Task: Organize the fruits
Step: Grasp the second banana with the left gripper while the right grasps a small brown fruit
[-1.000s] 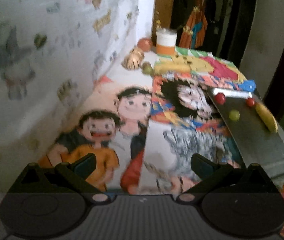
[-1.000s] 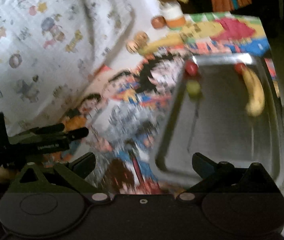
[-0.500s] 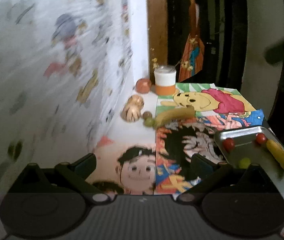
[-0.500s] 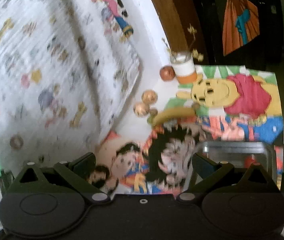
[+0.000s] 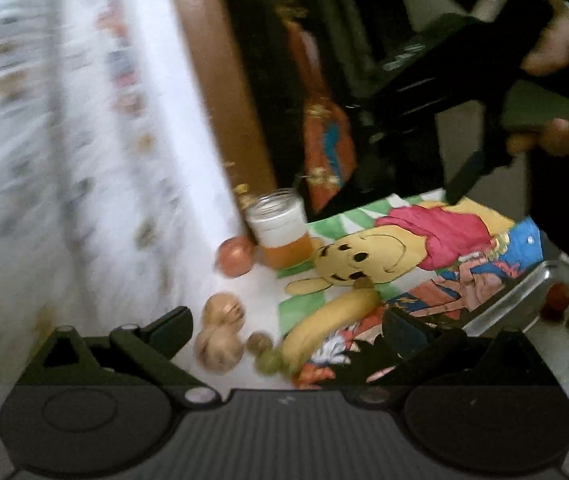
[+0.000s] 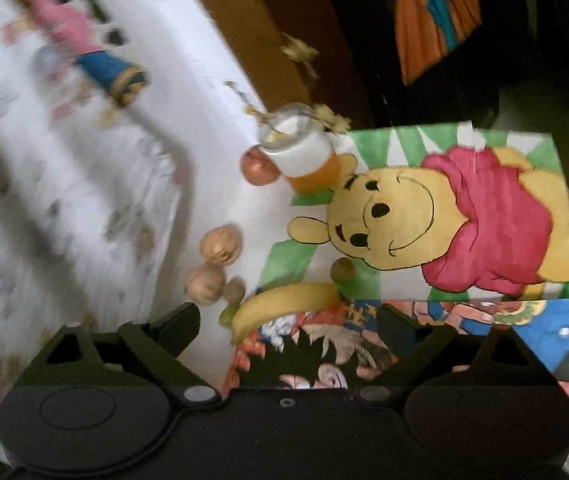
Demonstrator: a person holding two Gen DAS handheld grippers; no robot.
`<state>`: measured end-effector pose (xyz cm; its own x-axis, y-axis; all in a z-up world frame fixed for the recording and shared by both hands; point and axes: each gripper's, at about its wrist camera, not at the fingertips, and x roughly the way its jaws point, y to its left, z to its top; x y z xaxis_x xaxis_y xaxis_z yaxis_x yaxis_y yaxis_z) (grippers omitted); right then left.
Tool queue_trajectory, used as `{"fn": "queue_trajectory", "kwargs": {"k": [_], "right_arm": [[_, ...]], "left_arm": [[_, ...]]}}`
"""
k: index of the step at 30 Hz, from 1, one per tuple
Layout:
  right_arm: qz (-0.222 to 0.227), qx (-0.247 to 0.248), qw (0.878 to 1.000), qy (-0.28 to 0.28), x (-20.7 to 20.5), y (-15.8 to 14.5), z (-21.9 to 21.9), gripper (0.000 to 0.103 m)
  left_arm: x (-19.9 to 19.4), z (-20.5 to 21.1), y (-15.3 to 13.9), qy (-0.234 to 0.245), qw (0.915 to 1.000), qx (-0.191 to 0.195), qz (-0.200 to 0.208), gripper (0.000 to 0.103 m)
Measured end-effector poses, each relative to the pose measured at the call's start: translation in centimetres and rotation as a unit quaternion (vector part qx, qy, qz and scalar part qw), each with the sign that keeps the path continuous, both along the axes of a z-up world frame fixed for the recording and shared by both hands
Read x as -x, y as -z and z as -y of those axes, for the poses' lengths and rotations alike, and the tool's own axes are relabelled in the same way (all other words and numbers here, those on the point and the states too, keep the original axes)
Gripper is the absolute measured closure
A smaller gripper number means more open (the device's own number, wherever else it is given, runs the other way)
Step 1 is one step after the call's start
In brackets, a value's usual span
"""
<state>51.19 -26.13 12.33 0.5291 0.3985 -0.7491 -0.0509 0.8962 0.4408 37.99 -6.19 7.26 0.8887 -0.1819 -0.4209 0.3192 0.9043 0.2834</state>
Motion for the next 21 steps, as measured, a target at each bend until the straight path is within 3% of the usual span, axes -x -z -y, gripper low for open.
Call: {"fn": "queue_trajectory", "kwargs": {"k": [6, 11, 21], "right_arm": [[-0.008, 0.011, 1.0, 0.0, -3.6, 4.1, -0.6, 0.025], [-0.019, 0.025, 0.999, -0.004, -5.9, 6.6, -1.4, 0.046], [-0.042, 0.035, 0.999, 0.007, -8.7, 9.7, -1.6, 0.057]], "left_arm": [[-5.5, 1.7, 3.1, 0.042, 0.9971, -0.057, -0.026, 0.0], [-8.7, 2.4, 5.5, 0.059, 0.993, -0.088, -0.053, 0.002], [-12.3, 4.0, 7.5, 0.085, 0.985, -0.13, -0.075, 0.011]]}}
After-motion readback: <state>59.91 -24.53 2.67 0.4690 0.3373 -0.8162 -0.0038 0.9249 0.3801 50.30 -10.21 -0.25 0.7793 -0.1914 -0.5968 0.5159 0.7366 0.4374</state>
